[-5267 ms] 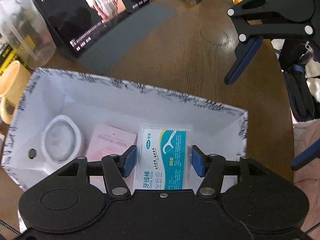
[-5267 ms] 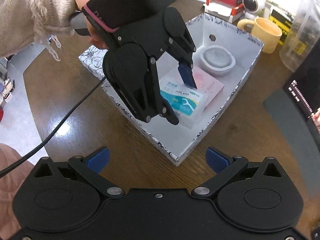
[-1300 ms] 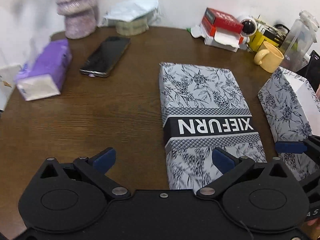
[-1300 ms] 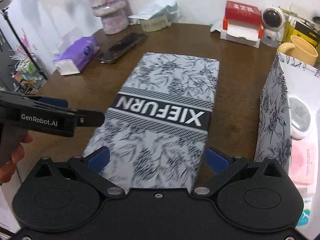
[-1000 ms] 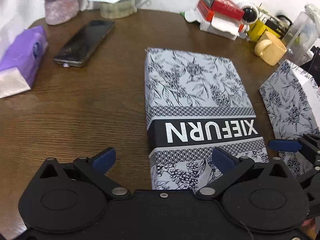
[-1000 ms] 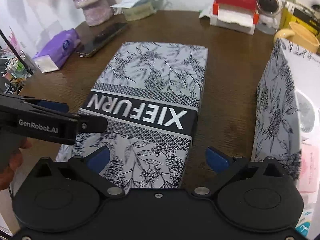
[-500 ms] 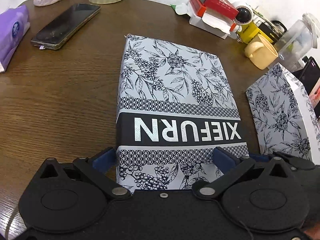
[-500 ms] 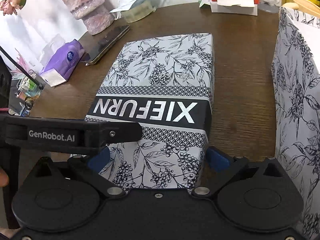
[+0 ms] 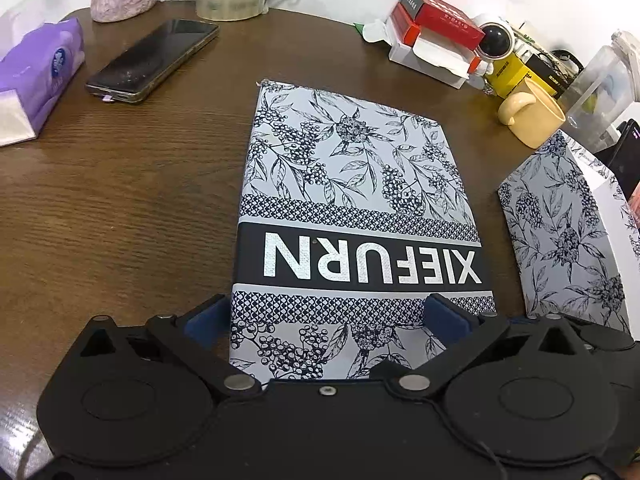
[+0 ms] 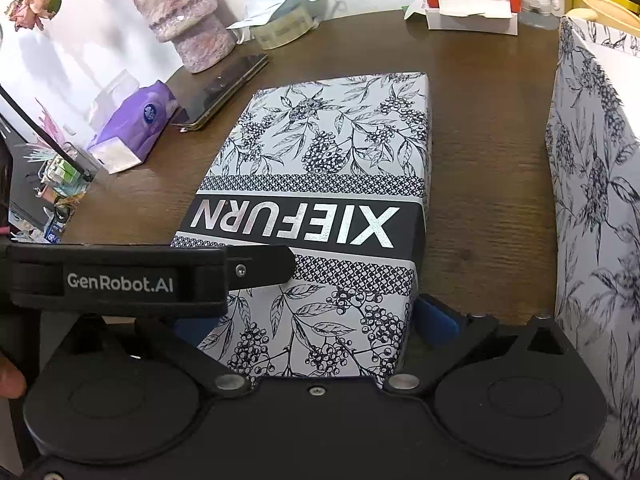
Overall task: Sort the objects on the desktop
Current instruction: 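Move both tools to the XIEFURN patterned lid and grip its sides, then lift the XIEFURN lid with both tools toward the open floral box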
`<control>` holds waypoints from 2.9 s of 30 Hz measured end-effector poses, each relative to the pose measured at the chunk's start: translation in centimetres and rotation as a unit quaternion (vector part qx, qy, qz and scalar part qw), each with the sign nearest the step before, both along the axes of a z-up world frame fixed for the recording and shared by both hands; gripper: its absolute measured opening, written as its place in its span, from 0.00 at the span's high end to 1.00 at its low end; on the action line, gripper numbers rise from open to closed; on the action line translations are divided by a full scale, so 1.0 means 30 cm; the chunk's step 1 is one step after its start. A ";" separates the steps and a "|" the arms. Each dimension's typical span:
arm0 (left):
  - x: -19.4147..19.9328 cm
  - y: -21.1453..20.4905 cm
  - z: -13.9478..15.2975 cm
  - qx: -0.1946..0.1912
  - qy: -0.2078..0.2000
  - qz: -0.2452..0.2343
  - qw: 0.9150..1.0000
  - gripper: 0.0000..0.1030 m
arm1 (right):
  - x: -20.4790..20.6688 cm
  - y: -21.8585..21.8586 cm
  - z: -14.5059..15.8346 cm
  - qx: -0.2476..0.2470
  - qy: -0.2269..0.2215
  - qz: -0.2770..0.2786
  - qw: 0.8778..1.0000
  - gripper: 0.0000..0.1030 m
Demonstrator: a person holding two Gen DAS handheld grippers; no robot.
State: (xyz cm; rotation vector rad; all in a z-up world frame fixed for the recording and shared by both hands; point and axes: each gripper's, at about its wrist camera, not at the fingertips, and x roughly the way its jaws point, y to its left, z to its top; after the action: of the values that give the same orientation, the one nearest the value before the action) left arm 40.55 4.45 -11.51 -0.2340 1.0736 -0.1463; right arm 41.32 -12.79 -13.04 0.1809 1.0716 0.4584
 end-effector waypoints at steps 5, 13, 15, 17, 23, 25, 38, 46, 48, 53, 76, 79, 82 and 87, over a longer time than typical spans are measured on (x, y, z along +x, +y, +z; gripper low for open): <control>-0.054 0.018 0.054 -0.001 -0.013 0.018 1.000 0.00 | -0.048 0.008 0.057 0.009 -0.015 0.008 1.000 0.00; -0.215 0.045 0.149 0.011 -0.040 0.034 0.999 0.00 | -0.193 0.045 0.142 0.021 -0.033 0.026 0.999 0.00; -0.266 0.051 0.173 0.013 -0.045 0.040 0.998 0.00 | -0.247 0.054 0.166 0.024 -0.038 0.030 0.999 0.00; -0.325 0.057 0.197 0.016 -0.049 0.045 0.998 0.00 | -0.301 0.061 0.185 0.026 -0.041 0.035 0.998 0.00; -0.505 0.069 0.238 0.017 -0.054 0.054 0.997 0.00 | -0.476 0.072 0.225 0.025 -0.042 0.042 0.998 0.00; -0.567 0.067 0.248 0.017 -0.055 0.058 0.997 0.00 | -0.533 0.073 0.236 0.025 -0.044 0.047 0.998 0.00; -0.885 0.005 0.289 0.016 -0.058 0.073 0.996 0.00 | -0.832 0.018 0.287 0.018 -0.051 0.066 0.996 0.00; -1.007 -0.105 0.276 0.011 -0.059 0.057 0.997 0.00 | -0.954 -0.099 0.285 0.020 -0.050 0.055 0.997 0.00; -1.042 -0.133 0.271 0.007 -0.058 0.060 0.997 0.00 | -0.994 -0.128 0.286 0.018 -0.054 0.056 0.997 0.00; -1.147 -0.207 0.263 0.007 -0.056 0.069 0.996 0.00 | -1.088 -0.197 0.285 0.019 -0.047 0.062 0.997 0.00; -1.353 -0.566 0.316 0.009 -0.080 0.014 0.997 0.00 | -1.360 -0.567 0.354 0.030 -0.070 -0.009 0.997 0.00; -1.346 -0.609 0.336 0.009 -0.087 0.002 0.996 0.00 | -1.368 -0.607 0.373 0.031 -0.080 -0.024 0.996 0.00; -1.336 -0.647 0.355 0.007 -0.097 -0.008 0.995 0.00 | -1.364 -0.640 0.395 0.030 -0.092 -0.035 0.995 0.00; -1.301 -0.696 0.386 0.002 -0.115 -0.019 0.993 0.00 | -1.341 -0.683 0.432 0.026 -0.113 -0.049 0.992 0.00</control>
State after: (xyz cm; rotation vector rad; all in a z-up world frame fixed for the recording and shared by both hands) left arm 1.50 -16.42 0.08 -0.1882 0.8496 -0.2011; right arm 1.08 -33.28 -0.08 0.2209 0.8263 0.4077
